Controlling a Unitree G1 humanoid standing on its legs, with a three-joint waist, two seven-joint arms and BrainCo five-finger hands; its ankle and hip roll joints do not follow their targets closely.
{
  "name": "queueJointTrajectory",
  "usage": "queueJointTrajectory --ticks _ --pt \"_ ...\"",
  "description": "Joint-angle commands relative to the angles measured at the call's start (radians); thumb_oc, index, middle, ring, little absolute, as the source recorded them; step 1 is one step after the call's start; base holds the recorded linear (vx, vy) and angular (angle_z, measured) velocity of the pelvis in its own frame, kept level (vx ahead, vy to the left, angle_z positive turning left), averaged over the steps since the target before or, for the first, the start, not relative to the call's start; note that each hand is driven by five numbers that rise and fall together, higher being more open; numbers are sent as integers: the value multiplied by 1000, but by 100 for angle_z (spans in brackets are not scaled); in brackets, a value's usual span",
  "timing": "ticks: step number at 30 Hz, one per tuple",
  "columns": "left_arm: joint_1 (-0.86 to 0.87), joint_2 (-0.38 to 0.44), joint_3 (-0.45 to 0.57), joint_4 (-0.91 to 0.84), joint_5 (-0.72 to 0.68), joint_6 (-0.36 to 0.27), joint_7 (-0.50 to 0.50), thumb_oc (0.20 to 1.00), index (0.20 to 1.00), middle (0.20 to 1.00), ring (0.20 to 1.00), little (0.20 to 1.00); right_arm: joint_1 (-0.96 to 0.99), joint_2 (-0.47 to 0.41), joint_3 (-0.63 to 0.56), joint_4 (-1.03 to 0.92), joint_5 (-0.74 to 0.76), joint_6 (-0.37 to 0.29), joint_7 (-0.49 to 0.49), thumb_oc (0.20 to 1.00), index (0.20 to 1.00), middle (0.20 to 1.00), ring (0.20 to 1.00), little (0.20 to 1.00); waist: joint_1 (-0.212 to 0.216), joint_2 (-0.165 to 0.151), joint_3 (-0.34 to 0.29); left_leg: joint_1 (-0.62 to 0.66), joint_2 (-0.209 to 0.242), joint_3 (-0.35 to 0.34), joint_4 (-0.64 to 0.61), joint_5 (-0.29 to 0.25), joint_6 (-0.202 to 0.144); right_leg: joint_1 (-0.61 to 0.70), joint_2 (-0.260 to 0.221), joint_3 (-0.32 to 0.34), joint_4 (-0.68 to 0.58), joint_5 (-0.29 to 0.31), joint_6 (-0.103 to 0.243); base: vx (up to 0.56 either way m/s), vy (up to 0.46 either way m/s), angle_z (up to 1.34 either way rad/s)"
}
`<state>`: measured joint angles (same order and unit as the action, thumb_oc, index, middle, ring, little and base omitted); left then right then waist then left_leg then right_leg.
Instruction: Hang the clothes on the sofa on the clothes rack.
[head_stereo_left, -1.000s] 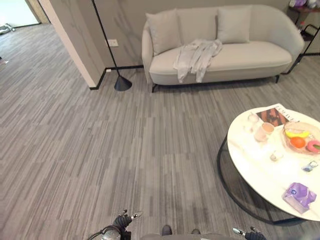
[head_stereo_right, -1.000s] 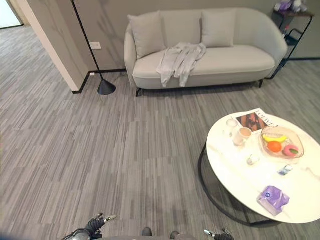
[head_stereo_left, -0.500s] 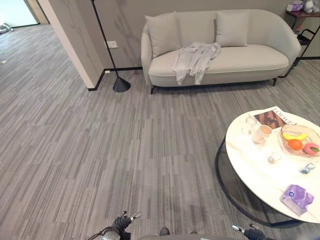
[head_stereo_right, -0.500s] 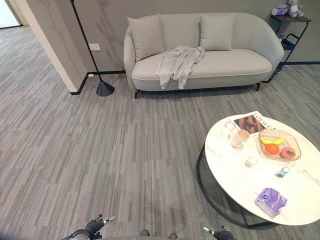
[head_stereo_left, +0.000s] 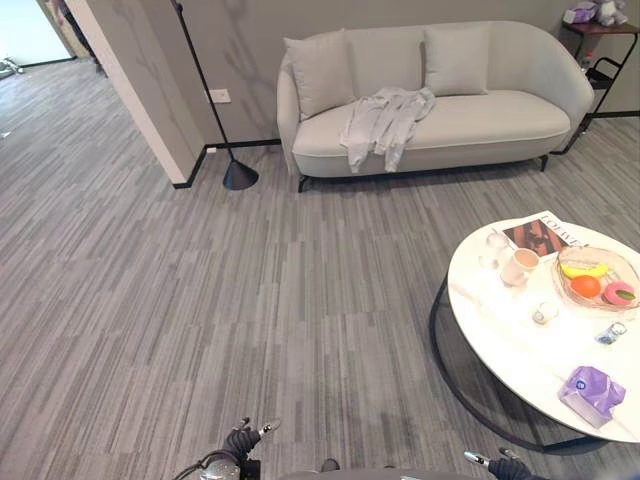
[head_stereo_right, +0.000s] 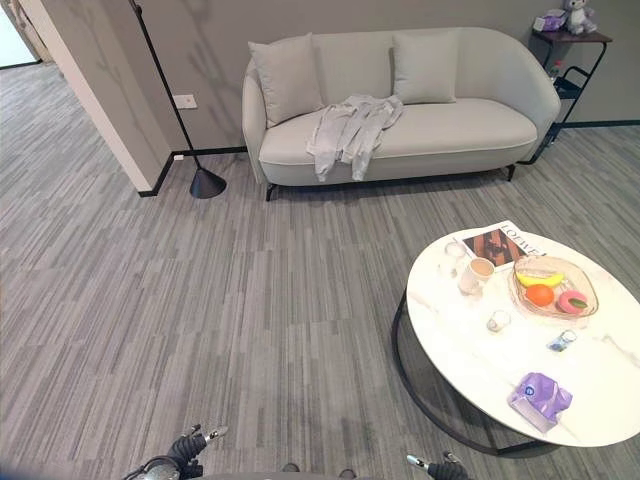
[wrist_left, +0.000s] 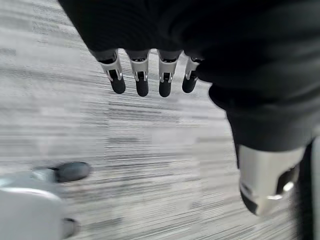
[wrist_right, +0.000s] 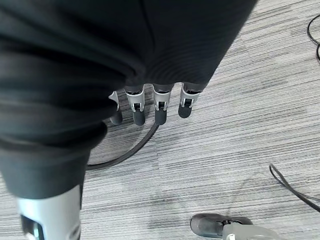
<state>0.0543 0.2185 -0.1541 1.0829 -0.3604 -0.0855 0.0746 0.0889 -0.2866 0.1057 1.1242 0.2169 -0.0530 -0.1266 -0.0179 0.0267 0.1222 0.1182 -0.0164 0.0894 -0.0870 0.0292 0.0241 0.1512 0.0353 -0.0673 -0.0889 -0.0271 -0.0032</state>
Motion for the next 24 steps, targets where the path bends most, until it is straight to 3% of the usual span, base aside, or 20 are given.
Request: queueJointTrajectory --ticks 1,3,4,7,8,9,11,12,13,14,18,20,22,23,24 --pt "-64 13 39 37 -118 -12 -37 1000 1000 1000 1000 1000 -9 -40 -3 -44 25 -18 -12 1000 1000 1000 1000 1000 6 -43 23 14 79 -66 84 -87 -92 -6 -52 6 2 -5 71 82 -165 -4" --pt "-68 17 38 -13 -151 -12 -39 1000 1000 1000 1000 1000 -9 -47 -4 -61 29 -19 -12 1000 1000 1000 1000 1000 10 -53 49 -52 77 -74 215 -84 -101 -9 -48 6 9 -9 58 37 -161 -2" --pt "-68 17 38 -14 -151 -11 -39 1000 1000 1000 1000 1000 -9 -47 -4 -61 29 -19 -12 1000 1000 1000 1000 1000 9 -52 48 -57 78 -75 222 -87 -101 -10 -48 5 10 -9 58 -24 -96 0" --pt "-80 16 19 -68 -170 -12 -30 1000 1000 1000 1000 1000 -19 -66 2 -88 30 -15 -20 1000 1000 1000 1000 1000 24 -61 101 -214 55 -125 439 -25 -88 -5 -48 1 23 -19 39 5 -91 -8" --pt "-84 16 14 -79 -172 -16 -29 1000 1000 1000 1000 1000 -24 -72 6 -88 29 -12 -23 1000 1000 1000 1000 1000 29 -62 110 -266 35 -129 456 -27 -80 -2 -50 0 23 -26 39 189 -56 -3" --pt "-84 13 7 -90 -161 -13 -34 1000 1000 1000 1000 1000 -24 -77 8 -94 31 -7 -22 1000 1000 1000 1000 1000 44 -67 108 -340 13 -102 403 -43 -72 26 -52 5 6 -41 49 314 9 2" --pt "-79 14 1 -98 -151 -14 -34 1000 1000 1000 1000 1000 -22 -79 7 -96 31 -7 -20 1000 1000 1000 1000 1000 54 -65 106 -351 13 -78 334 -20 -71 42 -51 12 2 -52 53 261 53 -8" --pt "-68 14 -4 -105 -141 -14 -37 1000 1000 1000 1000 1000 -23 -81 9 -97 29 -7 -19 1000 1000 1000 1000 1000 65 -57 99 -362 18 -62 260 26 -74 56 -45 21 2 -64 56 380 156 -12" --pt "-59 17 -5 -109 -124 -14 -39 1000 1000 1000 1000 1000 -40 -84 21 -83 28 -8 -19 1000 1000 1000 1000 1000 92 -39 93 -423 5 -31 99 78 -80 86 -32 48 2 -93 58 528 199 -11" --pt "-56 20 -3 -96 -113 -12 -40 1000 1000 1000 1000 1000 -53 -82 27 -72 23 -7 -18 1000 1000 1000 1000 1000 107 -43 87 -448 0 -8 37 97 -87 112 -33 65 2 -110 60 411 150 -19" --pt "-53 26 14 -61 -98 -15 -47 1000 1000 1000 1000 1000 -73 -69 50 -49 -21 -2 -2 1000 1000 1000 1000 1000 120 -45 43 -393 -16 -14 0 158 -68 139 -42 98 2 -128 67 350 138 -59" --pt "-46 35 18 -45 -69 -12 -49 1000 1000 1000 1000 1000 -73 -61 52 -37 -41 5 11 1000 1000 1000 1000 1000 126 -70 12 -353 -37 -17 0 152 -51 139 -79 99 45 -123 99 436 183 -55" --pt "-46 42 24 -25 -51 -9 -56 1000 1000 1000 1000 1000 -77 -62 54 -22 -54 1 21 1000 1000 1000 1000 1000 129 -84 1 -304 -54 -11 0 120 -27 88 -115 94 201 -68 138 405 187 -42" --pt "-44 50 27 -32 -49 -6 -58 1000 1000 1000 1000 1000 -85 -66 47 -11 -46 2 25 1000 1000 1000 1000 1000 121 -84 13 -246 -70 -15 1 88 -5 10 -136 85 400 49 177 301 162 -38" --pt "-44 50 27 -32 -49 -6 -58 1000 1000 1000 1000 1000 -85 -66 47 -11 -46 2 25 1000 1000 1000 1000 1000 122 -82 11 -248 -67 -14 0 89 -5 7 -133 87 398 52 177 254 169 -42"
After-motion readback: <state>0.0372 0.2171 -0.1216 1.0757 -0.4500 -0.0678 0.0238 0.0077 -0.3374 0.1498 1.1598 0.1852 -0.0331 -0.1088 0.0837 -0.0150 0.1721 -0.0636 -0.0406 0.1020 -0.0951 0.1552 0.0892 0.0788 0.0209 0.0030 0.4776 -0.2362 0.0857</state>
